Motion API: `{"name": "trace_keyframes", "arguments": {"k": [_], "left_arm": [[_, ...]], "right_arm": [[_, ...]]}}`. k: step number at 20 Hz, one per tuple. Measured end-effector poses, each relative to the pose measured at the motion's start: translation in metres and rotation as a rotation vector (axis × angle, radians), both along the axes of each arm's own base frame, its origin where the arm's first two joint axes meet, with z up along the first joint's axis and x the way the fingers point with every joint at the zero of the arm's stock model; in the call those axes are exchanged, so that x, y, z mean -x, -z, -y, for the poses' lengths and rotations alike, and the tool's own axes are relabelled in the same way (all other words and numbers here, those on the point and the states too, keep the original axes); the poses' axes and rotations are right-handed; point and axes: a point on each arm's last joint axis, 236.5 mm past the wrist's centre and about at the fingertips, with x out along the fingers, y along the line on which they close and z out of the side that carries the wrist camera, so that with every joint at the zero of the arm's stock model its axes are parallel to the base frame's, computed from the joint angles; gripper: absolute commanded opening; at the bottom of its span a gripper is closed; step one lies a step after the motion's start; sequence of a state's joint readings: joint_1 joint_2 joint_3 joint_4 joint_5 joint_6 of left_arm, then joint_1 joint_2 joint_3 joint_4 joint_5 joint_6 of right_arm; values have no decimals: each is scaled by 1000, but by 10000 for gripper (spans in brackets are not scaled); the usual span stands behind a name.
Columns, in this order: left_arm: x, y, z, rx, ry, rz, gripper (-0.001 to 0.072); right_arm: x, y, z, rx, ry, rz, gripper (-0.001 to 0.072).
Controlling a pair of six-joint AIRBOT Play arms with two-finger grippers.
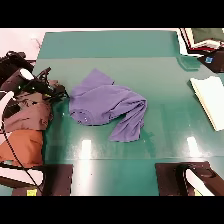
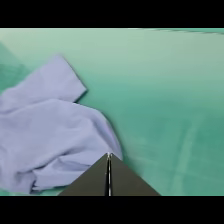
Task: Fold the shirts.
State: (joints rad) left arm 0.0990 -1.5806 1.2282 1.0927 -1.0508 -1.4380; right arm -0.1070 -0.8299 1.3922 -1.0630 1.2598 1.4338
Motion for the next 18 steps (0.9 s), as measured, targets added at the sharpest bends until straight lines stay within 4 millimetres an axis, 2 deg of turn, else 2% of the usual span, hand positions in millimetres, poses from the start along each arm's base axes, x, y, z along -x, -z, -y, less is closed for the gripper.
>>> {"name": "trace_keyframes", "arguments": {"k": [2, 3, 5, 6, 8, 10, 11, 12, 13, 16, 18], "left_arm": [[1, 4, 13, 15, 7, 8, 547], [0, 5, 21, 16, 15, 18, 506], [-2, 8, 34, 9, 36, 34, 94], [0, 9, 39, 4, 51, 34, 24], [-5, 3, 47, 10, 61, 57, 24], [-19, -13, 50, 17, 62, 100, 24], [-24, -23, 53, 20, 73, 118, 24], [-29, -34, 56, 25, 86, 138, 24], [-35, -45, 58, 28, 97, 163, 24], [-46, -69, 60, 27, 120, 210, 24], [-49, -76, 61, 29, 130, 221, 24]], "right_arm": [[-6, 4, -3, -29, -6, -12, 19], [-9, 7, -5, -42, -9, -19, 19], [-14, 14, -6, -54, -13, -41, 19], [-15, 18, -6, -56, -15, -55, 18], [-16, 36, -2, -35, -17, -115, 19], [-12, 71, 5, 3, -11, -216, 20], [-7, 94, 8, 16, -10, -281, 78], [-1, 118, 10, 21, -9, -347, 300], [7, 148, 11, 24, -12, -427, 390], [40, 236, -3, 2, -49, -666, 390], [60, 281, -27, -43, -106, -774, 390]]}}
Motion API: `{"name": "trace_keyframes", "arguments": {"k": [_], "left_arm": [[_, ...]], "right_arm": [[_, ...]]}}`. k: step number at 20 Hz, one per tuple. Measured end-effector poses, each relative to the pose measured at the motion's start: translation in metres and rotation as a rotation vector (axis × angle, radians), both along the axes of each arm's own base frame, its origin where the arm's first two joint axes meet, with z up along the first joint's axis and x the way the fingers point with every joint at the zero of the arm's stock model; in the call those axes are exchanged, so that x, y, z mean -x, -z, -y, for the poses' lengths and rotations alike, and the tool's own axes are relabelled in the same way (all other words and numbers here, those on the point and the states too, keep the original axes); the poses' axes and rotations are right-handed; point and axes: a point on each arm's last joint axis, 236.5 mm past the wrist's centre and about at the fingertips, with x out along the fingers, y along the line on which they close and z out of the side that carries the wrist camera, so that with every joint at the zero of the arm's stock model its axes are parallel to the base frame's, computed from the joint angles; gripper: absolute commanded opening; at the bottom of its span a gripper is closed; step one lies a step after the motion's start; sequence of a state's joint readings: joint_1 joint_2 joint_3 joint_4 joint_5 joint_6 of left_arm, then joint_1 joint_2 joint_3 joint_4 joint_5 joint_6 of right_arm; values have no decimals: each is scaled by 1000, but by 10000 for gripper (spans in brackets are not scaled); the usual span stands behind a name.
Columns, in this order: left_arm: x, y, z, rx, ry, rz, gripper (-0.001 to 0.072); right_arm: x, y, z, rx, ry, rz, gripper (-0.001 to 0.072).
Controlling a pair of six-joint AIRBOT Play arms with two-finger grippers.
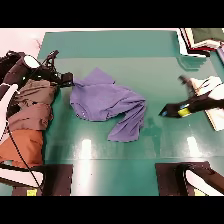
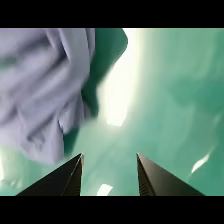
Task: Fold the shirts.
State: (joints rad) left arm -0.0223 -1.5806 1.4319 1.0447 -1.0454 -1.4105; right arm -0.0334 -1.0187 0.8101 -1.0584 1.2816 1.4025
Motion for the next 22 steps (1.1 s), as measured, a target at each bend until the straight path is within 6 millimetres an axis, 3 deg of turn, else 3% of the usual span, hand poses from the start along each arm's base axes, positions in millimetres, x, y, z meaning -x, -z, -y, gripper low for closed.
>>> {"name": "trace_keyframes", "arguments": {"k": [3, 6, 7, 9, 12, 14, 16, 18, 20, 22], "left_arm": [[-1, -5, 0, 0, 8, 5, 24], [1, -6, 1, 0, 16, -1, 25], [2, -6, 1, 0, 18, -3, 24], [2, -6, 2, 0, 20, -4, 24], [3, -8, 2, -2, 26, -6, 24], [2, -23, 0, -15, 30, 27, 24], [-4, -55, -4, -34, 33, 103, 24], [-11, -114, -7, -52, 31, 238, 24], [-7, -196, -9, -65, 30, 422, 24], [12, -284, -10, -74, 27, 619, 24]], "right_arm": [[11, 39, -43, -81, -46, -69, 390], [7, 56, -73, -109, -79, -76, 372], [4, 59, -80, -114, -86, -73, 295], [-1, 62, -87, -113, -102, -70, 36], [-9, 61, -85, -75, -134, -39, 18], [-19, 46, -75, -46, -137, 16, 18], [-37, 14, -56, -14, -119, 111, 18], [-58, -36, -29, 22, -81, 241, 18], [-71, -101, 2, 55, -20, 387, 18], [-72, -172, 34, 100, 49, 543, 18]]}}
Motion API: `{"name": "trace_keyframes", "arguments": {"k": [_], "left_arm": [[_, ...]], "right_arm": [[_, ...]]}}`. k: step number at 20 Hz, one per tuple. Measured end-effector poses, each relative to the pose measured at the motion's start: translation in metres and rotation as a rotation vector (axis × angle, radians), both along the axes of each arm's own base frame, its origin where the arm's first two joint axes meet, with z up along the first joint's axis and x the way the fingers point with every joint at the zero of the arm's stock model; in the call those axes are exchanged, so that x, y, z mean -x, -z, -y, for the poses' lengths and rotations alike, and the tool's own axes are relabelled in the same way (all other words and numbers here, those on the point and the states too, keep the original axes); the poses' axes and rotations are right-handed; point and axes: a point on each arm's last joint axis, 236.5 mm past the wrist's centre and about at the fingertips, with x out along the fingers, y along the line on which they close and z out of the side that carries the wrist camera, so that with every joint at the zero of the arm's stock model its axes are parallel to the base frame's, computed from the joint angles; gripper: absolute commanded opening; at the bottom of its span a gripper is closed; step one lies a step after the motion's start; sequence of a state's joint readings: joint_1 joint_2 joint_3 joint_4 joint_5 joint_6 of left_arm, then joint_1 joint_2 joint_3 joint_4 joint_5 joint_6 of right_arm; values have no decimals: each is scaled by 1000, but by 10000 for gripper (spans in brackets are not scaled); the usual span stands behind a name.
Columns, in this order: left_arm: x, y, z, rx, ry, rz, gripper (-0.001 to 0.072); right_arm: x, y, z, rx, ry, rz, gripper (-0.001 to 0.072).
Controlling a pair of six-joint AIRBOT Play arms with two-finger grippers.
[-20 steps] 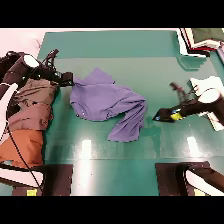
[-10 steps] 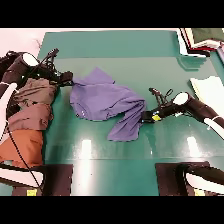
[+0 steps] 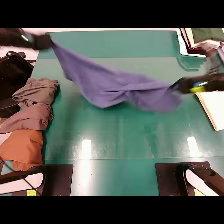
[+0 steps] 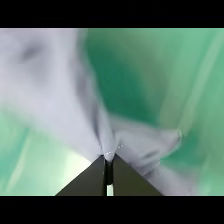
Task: Fold the shirts.
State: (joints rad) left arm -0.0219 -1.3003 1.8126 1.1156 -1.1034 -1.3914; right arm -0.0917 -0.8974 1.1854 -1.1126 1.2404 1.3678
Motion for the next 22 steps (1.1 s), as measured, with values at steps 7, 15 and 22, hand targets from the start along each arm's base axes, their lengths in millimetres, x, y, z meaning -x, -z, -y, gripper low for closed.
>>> {"name": "trace_keyframes", "arguments": {"k": [7, 15, 22], "left_arm": [[166, -243, -8, 6, -20, 649, 24], [134, -221, -1, 32, 3, 593, 23], [-35, 35, 48, 28, 133, -54, 29]], "right_arm": [[61, -172, 58, 131, 185, 373, 18], [49, -90, 61, 46, 188, 62, 17], [12, 82, 44, 53, 133, -433, 60]]}}
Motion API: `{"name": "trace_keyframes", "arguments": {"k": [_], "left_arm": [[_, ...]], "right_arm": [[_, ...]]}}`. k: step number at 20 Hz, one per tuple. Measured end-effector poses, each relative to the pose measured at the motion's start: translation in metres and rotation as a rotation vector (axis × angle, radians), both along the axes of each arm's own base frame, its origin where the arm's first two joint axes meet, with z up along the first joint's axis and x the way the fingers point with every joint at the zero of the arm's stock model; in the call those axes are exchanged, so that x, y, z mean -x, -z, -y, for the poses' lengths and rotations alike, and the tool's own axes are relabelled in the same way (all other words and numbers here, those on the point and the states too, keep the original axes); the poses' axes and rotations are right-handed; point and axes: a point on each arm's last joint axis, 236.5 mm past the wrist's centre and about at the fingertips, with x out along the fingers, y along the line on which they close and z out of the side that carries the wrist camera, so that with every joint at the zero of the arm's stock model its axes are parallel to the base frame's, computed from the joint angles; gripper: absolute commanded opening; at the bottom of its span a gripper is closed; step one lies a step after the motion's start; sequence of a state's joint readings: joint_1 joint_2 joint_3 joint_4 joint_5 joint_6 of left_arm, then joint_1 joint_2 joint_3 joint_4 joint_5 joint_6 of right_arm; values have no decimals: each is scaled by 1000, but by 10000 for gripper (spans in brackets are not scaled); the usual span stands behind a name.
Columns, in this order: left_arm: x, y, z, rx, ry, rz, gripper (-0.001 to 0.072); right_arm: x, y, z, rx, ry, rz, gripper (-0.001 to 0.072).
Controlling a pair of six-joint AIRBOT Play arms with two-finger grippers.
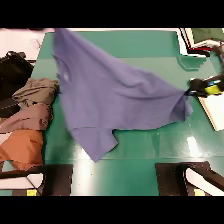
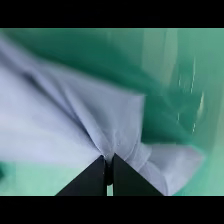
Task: Fold the shirts.
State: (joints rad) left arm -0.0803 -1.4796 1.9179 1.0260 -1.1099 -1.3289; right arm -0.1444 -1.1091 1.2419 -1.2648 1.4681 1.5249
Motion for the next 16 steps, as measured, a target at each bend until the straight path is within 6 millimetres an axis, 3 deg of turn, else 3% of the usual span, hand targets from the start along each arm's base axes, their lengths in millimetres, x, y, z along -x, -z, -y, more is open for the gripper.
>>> {"name": "trace_keyframes", "arguments": {"k": [1, 2, 5, 8, 12, 16], "left_arm": [[-15, 39, 2, -7, 4, -84, 282], [-24, 71, 1, -11, -1, -155, 541], [-37, 128, -20, 16, -60, -315, 538], [-25, 154, -54, 13, -100, -447, 538], [17, 189, -82, -51, -118, -613, 538], [80, 233, -84, -74, -141, -746, 538]], "right_arm": [[-9, 16, -2, 2, -5, -33, 293], [-17, 29, -3, 6, -12, -62, 355], [-45, 45, 1, 15, -18, -85, 354], [-55, 39, 10, 11, -26, -79, 354], [-38, 26, 13, -2, -31, -54, 354], [-11, 17, 9, 1, -31, -11, 354]]}}
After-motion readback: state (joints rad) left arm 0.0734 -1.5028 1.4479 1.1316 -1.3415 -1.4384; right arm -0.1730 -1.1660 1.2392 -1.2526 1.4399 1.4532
